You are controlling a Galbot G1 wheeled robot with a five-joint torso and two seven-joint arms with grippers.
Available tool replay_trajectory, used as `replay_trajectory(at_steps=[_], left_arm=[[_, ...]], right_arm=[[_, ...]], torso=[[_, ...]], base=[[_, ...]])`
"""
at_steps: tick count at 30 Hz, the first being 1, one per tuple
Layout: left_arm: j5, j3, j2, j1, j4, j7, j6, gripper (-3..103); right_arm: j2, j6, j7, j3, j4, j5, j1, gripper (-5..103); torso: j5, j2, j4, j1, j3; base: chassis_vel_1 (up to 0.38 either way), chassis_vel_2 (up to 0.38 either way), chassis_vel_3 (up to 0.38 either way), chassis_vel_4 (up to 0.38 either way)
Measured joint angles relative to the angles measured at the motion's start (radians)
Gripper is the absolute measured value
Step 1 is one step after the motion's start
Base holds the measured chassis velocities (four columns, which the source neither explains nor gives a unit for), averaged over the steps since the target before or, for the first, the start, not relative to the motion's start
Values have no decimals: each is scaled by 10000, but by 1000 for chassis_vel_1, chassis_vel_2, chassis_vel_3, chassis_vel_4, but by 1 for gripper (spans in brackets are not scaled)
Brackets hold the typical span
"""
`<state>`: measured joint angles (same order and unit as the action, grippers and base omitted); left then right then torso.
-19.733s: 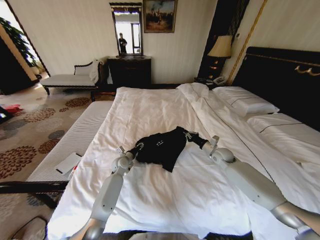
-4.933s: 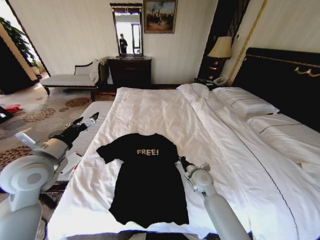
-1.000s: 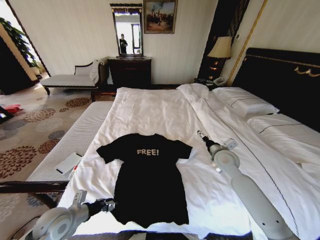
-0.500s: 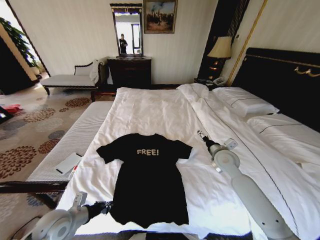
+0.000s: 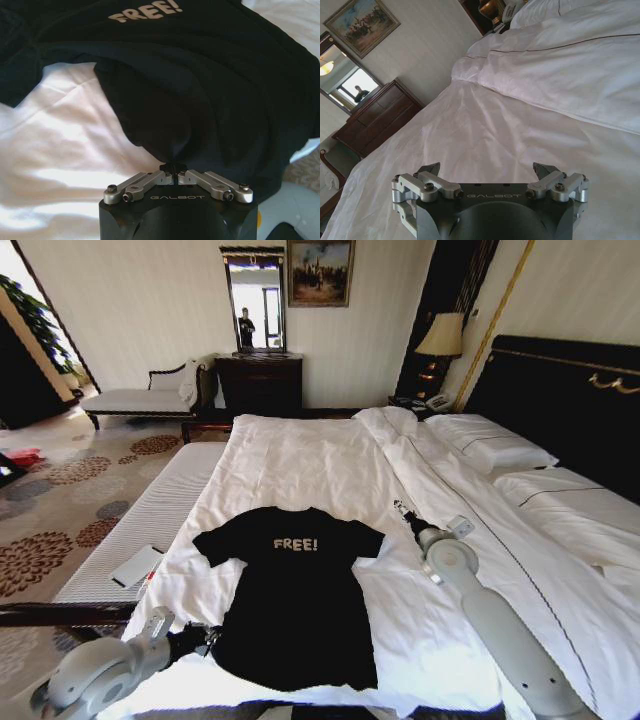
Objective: Fold the clothes on the bed.
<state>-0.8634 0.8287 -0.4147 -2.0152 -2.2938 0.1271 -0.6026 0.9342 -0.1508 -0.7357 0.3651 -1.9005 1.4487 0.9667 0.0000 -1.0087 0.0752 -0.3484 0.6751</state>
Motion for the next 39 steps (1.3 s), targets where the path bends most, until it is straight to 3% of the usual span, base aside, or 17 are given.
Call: replay_trajectory(at_steps=[10,17,24,32,38,39], left_arm=[[-169,425,1214,-853,-935,-33,-308,0],[-221,1700,1698,-2156,-1324,59,-681,0],[128,2993,1480,-3860,-1680,93,-774,0],[1066,2849,973,-4439,-1656,220,-760,0],[1202,2665,781,-4325,-1607,209,-630,1],[1256,2652,730,-4319,-1594,212,-616,7]], right_arm=[[-120,-4,120,57,-26,-275,204,100],[-39,-4,167,-86,-17,-513,275,100],[-50,-5,223,-226,142,-603,186,100],[20,-9,260,-426,222,-746,161,100],[53,-10,267,-516,227,-788,162,100],[53,-10,267,-532,226,-794,161,100]], torso=[[0,0,1,0,0],[-1,0,1,0,0],[1,0,0,1,0],[0,0,-1,1,-1],[0,0,0,0,0],[0,0,-1,0,0]], base=[[0,0,0,0],[0,0,0,0],[0,0,0,0],[0,0,0,0],[0,0,0,0],[0,0,0,0]])
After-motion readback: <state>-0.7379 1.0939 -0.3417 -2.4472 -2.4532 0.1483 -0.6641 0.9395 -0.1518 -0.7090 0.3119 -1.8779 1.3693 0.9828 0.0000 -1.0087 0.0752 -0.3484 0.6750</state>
